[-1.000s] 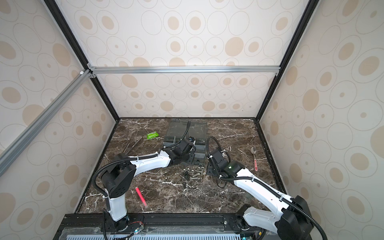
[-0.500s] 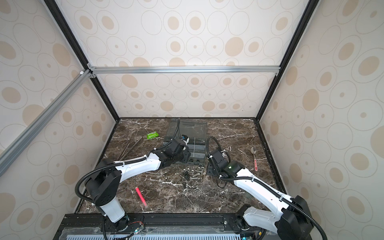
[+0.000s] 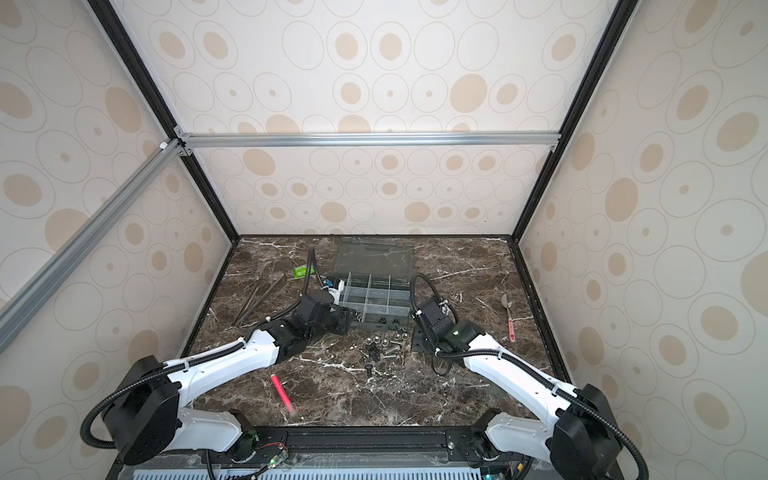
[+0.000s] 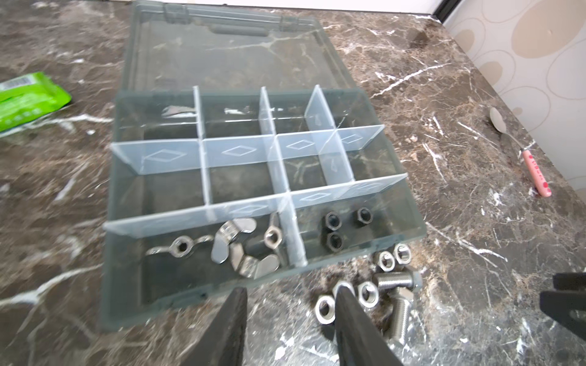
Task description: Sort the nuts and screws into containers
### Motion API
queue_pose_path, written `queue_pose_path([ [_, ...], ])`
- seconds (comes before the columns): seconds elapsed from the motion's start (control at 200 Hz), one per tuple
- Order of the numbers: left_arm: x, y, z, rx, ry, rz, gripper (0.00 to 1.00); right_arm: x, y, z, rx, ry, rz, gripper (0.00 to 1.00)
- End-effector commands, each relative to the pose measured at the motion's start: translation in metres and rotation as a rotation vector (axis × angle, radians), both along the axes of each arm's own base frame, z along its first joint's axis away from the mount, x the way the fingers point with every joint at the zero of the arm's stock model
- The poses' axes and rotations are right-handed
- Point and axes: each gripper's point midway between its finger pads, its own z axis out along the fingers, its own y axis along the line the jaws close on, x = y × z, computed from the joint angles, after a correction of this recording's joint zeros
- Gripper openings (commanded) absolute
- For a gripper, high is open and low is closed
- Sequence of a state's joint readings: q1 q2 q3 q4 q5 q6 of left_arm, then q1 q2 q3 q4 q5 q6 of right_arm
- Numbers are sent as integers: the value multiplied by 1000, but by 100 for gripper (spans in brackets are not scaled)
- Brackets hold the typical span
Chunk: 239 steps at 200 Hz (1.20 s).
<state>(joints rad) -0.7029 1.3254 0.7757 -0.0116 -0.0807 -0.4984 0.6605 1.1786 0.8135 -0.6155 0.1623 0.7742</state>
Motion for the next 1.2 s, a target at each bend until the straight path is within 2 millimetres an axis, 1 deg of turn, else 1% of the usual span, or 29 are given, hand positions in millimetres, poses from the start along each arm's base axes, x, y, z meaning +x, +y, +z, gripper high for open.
queue_pose_path([
  [0.0, 1, 18, 13, -30, -37, 60, 46, 2, 7, 4, 7, 3, 11, 48],
  [0.15, -9, 40, 16, -31, -61, 101, 48, 5, 11, 5, 3, 4, 25, 48],
  [0.285, -19, 56, 18, -73, -91, 146, 50, 6, 15, 3, 11, 13, 31, 47],
  [0.415, -28, 69, 18, -125, -116, 182, 52, 7, 19, 1, 10, 17, 41, 48],
  [0.685, -44, 91, 13, -164, -139, 242, 58, 7, 30, -4, 17, 31, 68, 47],
  [0.845, -49, 100, 13, -186, -156, 270, 62, 9, 43, -6, 13, 41, 101, 47],
  [1.04, -53, 101, 11, -207, -153, 271, 64, 14, 62, -6, 10, 52, 155, 47],
  [1.19, -55, 104, 10, -206, -152, 279, 64, 19, 81, -7, 4, 62, 212, 47],
])
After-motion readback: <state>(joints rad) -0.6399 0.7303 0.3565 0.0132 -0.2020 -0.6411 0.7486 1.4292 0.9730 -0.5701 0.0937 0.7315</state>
